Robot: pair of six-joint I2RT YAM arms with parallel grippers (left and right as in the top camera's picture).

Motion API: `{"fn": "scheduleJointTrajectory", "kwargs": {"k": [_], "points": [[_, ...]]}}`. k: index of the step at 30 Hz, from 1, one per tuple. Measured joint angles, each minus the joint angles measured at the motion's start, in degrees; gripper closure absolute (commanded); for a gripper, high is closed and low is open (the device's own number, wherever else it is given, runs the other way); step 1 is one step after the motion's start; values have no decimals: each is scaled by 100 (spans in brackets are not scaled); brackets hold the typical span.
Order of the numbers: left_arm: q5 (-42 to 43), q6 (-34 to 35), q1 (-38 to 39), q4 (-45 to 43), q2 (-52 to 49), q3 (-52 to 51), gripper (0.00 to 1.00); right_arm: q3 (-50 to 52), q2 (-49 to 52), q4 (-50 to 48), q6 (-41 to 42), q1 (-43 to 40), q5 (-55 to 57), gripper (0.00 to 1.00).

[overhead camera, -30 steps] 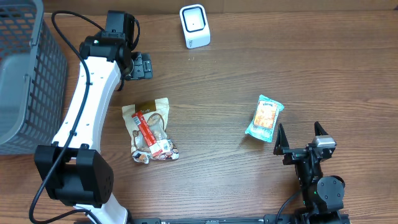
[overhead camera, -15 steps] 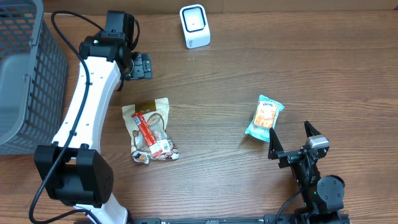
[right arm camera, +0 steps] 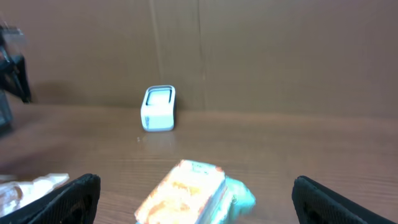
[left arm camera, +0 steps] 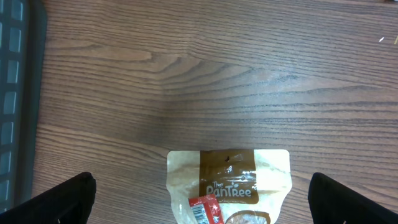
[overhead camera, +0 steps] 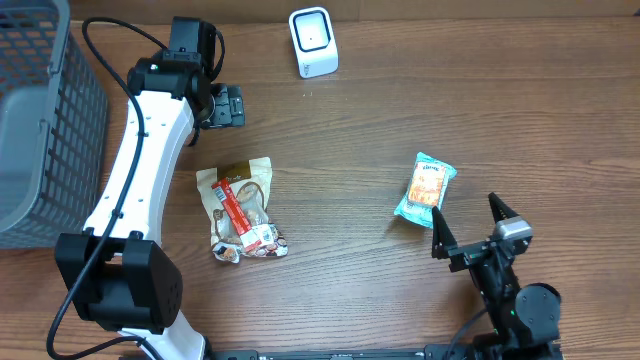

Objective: Scan the item barcode
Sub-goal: 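Move the right gripper left and grasp the orange Kleenex tissue pack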

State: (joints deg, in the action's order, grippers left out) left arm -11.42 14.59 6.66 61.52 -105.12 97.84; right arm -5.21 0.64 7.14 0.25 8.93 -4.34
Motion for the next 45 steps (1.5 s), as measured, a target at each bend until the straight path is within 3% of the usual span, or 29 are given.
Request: {"fn": "scheduleJointTrajectory", "kwargs": {"k": [10, 19, 23, 29, 39, 45], "points": [[0, 0, 0, 0, 0, 0, 0, -2710, 516, 2094, 20, 0, -17, 0], [0, 0, 0, 2, 0, 0, 0, -5198, 2817, 3882, 328, 0, -20, 0], [0, 0, 0, 0, 0, 0, 0, -5700, 3904, 4334, 472, 0, -28, 0], [0, 0, 0, 2, 0, 0, 0, -5768, 5296, 4127, 564, 0, -625, 0], [0, 0, 0, 2, 0, 0, 0, -5768, 6432, 3989, 581, 0, -2223, 0], [-2, 0, 0, 0, 0, 0, 0, -5770, 6966, 4138, 599, 2, -2518, 33]]}}
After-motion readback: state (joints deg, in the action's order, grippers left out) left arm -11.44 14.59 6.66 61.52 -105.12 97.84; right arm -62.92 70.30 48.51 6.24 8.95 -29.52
